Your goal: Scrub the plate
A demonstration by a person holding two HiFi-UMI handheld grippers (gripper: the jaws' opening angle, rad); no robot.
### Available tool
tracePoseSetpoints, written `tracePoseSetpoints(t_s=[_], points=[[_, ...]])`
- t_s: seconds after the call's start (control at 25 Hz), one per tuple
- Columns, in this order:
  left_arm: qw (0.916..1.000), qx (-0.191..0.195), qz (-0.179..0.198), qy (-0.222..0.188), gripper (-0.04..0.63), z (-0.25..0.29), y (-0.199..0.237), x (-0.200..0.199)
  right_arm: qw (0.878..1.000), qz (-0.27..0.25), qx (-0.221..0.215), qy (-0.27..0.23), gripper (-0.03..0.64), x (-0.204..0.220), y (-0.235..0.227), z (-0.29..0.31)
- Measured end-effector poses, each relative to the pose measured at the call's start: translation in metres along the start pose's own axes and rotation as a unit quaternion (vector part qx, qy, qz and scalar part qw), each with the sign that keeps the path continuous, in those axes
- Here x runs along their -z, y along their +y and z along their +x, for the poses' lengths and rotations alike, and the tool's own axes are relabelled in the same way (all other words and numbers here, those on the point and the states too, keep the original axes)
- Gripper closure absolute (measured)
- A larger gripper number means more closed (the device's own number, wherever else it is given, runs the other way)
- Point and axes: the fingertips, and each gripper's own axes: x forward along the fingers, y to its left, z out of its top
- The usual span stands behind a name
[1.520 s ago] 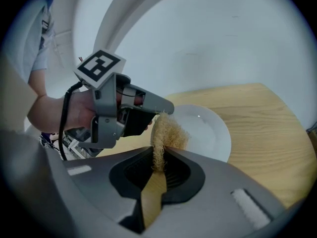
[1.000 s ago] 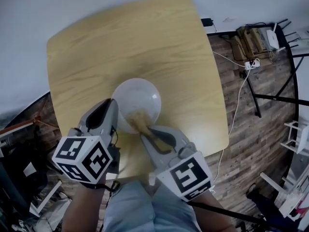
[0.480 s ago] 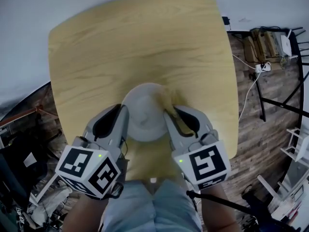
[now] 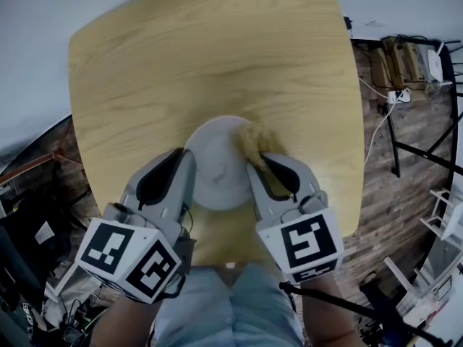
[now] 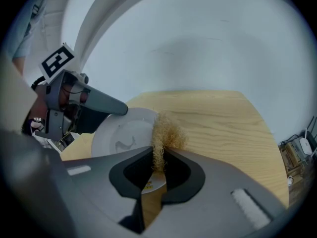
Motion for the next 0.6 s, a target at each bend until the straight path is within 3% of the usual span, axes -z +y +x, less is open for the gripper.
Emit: tracePoseSetpoints(t_s=[0.6], points=[[0.9998, -0.006, 0.015, -0.008, 0.544, -0.007, -0.006, 0.006, 0.997, 0.055, -0.055, -0.010, 0.574, 0.023, 0.046, -0.020]])
